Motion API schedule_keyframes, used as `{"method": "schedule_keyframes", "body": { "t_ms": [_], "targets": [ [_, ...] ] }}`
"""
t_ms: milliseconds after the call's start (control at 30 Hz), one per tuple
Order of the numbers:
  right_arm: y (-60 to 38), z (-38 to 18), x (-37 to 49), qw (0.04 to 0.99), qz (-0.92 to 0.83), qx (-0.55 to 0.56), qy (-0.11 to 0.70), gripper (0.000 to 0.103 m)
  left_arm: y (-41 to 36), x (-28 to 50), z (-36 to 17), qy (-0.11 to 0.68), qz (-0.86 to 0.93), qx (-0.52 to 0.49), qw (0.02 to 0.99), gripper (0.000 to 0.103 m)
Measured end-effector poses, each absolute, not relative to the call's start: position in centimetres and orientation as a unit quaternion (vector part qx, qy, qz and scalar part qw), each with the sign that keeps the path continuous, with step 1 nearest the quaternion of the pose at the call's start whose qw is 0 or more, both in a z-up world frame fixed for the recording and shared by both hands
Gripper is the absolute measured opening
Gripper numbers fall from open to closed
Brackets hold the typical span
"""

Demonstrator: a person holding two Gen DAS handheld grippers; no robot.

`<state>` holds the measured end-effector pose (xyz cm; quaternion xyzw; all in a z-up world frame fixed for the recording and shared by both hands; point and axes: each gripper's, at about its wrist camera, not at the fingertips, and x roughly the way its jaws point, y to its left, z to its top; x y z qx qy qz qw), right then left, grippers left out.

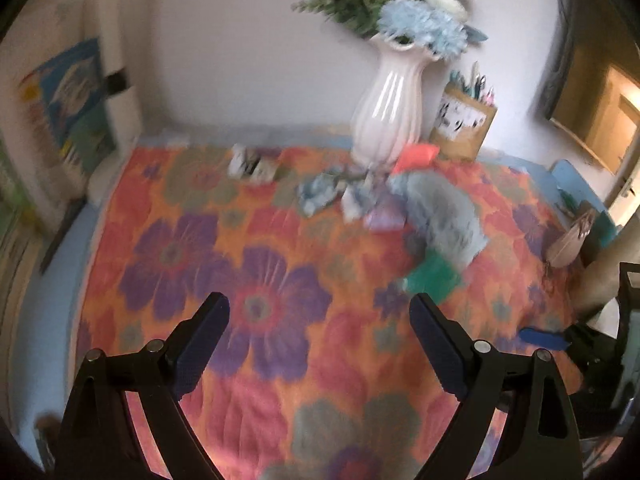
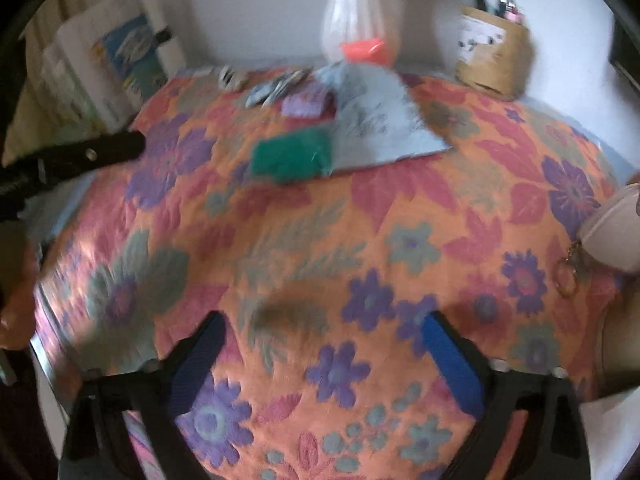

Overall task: Organize soft objects
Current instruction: 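Grasp the blue checkered cloth with the left tool while the right tool grasps the green packet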

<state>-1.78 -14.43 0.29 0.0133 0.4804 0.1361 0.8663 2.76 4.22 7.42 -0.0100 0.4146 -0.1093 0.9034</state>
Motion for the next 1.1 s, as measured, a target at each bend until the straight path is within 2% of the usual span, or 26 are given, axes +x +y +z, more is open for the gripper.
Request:
{"method": "schedule_keyframes", "body": {
  "t_ms": [33, 200, 233, 433, 467, 533, 600, 667, 700, 733, 767, 800, 867, 1100],
  "targets": [
    [-14.7, 0.9, -1.1, 0.867, 0.141, 0.029, 0.478, 0.078, 4.1, 3.6, 7.6, 0.409, -0.117, -0.012, 0.905, 0.091],
    [-13.8, 2.0, 2.2, 0.857, 0.189, 0.112, 0.465, 0.077, 3.8, 9.5, 6.1, 0.422, -0.157, -0.052, 0.891, 0.088],
    [-13.4, 1.9, 2.9, 0.857, 0.189, 0.12, 0.464, 0.077, 3.8, 10.7, 5.5, 0.429, -0.166, -0.068, 0.886, 0.086],
    [-12.5, 0.8, 5.6, 0.859, 0.173, 0.152, 0.456, 0.077, 2.6, 16.1, 2.6, 0.448, -0.151, -0.084, 0.877, 0.084],
    [-12.4, 0.9, 6.0, 0.863, 0.169, 0.152, 0.451, 0.077, 2.4, 16.6, 2.3, 0.45, -0.152, -0.085, 0.876, 0.078],
    [-12.2, 0.5, 6.9, 0.869, 0.162, 0.151, 0.443, 0.078, 1.8, 17.4, 1.8, 0.449, -0.149, -0.083, 0.877, 0.076],
    [-11.9, 0.5, 7.3, 0.876, 0.157, 0.148, 0.431, 0.078, 1.3, 17.5, 1.8, 0.441, -0.152, -0.075, 0.882, 0.069],
    [-11.2, 0.6, 7.3, 0.883, 0.151, 0.126, 0.426, 0.077, 1.0, 17.2, 1.7, 0.435, -0.159, -0.07, 0.884, 0.045],
    [-10.7, 0.6, 7.0, 0.887, 0.144, 0.112, 0.423, 0.069, 0.9, 17.0, 1.8, 0.43, -0.169, -0.072, 0.884, 0.038],
    [-10.3, 0.6, 6.8, 0.89, 0.139, 0.101, 0.423, 0.056, 0.9, 16.7, 1.9, 0.426, -0.174, -0.074, 0.885, 0.027],
    [-9.9, 0.6, 6.7, 0.891, 0.137, 0.09, 0.422, 0.054, 0.8, 16.3, 2.1, 0.421, -0.176, -0.074, 0.887, 0.02],
    [-9.4, 0.7, 6.5, 0.892, 0.143, 0.083, 0.42, 0.049, 0.8, 15.9, 2.3, 0.419, -0.175, -0.072, 0.888, 0.018],
    [-8.6, 0.8, 5.9, 0.893, 0.158, 0.073, 0.415, 0.047, 1.3, 14.8, 2.7, 0.415, -0.176, -0.078, 0.889, 0.012],
    [-8.4, 1.7, 1.4, 0.898, 0.209, 0.04, 0.384, 0.047, 4.4, 9.5, 3.7, 0.411, -0.177, -0.095, 0.889, 0.012]
  ]
}}
